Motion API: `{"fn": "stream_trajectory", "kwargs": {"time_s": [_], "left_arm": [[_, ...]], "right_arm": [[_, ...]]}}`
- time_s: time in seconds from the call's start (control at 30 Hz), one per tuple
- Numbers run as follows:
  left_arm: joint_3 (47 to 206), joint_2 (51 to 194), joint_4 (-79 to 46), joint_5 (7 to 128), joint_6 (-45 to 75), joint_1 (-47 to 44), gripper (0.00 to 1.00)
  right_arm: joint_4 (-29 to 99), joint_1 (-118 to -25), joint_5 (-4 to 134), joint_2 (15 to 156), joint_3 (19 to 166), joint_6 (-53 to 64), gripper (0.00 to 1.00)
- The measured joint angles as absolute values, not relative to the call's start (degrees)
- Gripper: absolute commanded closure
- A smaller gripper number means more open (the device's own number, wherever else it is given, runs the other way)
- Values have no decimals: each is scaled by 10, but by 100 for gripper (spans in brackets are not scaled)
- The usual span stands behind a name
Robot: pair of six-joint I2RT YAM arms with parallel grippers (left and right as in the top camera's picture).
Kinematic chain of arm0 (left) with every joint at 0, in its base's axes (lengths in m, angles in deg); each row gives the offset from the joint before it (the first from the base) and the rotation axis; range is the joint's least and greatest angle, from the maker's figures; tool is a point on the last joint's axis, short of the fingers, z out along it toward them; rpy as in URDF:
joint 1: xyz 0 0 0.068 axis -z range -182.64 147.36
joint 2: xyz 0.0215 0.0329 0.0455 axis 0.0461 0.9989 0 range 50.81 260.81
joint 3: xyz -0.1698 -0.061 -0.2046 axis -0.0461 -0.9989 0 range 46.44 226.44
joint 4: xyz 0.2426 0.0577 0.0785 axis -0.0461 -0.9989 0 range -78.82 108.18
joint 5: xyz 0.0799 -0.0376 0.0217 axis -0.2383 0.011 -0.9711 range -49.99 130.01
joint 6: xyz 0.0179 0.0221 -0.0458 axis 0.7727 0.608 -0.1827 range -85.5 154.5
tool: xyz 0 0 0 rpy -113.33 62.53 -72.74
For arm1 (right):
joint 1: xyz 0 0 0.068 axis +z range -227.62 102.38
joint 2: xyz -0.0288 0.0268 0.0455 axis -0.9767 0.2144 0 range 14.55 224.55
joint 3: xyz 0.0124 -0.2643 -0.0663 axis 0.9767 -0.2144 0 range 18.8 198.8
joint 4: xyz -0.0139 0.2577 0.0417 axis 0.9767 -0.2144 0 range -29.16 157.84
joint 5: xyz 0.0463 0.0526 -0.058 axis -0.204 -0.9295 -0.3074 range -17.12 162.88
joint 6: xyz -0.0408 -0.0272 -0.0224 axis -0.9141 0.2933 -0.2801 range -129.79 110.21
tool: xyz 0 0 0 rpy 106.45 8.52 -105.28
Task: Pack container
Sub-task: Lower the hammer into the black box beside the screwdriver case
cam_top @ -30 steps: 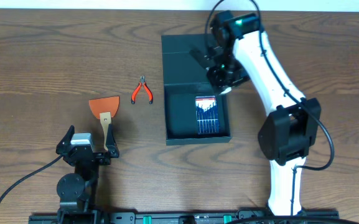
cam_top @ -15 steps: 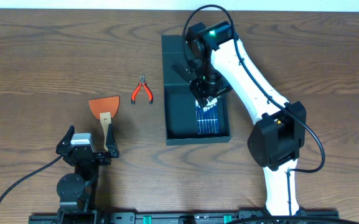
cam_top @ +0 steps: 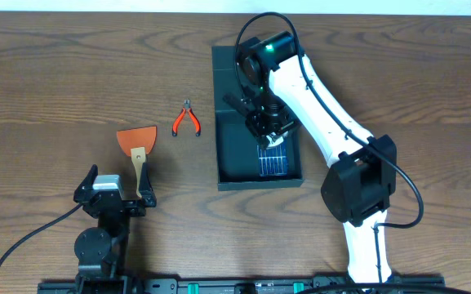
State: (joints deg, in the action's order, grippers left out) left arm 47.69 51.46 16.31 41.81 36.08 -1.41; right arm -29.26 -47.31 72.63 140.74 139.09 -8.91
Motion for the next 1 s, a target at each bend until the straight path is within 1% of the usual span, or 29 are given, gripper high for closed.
{"fn": "stream_trajectory", "kwargs": {"time_s": [0.43,0.6,1.0], "left_arm": [[477,515,163,418,361,-14,1],[477,515,163,418,361,-14,1],[477,515,163,418,361,-14,1]], "right_arm": [[-293,-453,726,1407,1383,-87,66],[-290,-453,726,1408,1338,-87,69],[-285,-453,724,1407,1316,-87,70]]}}
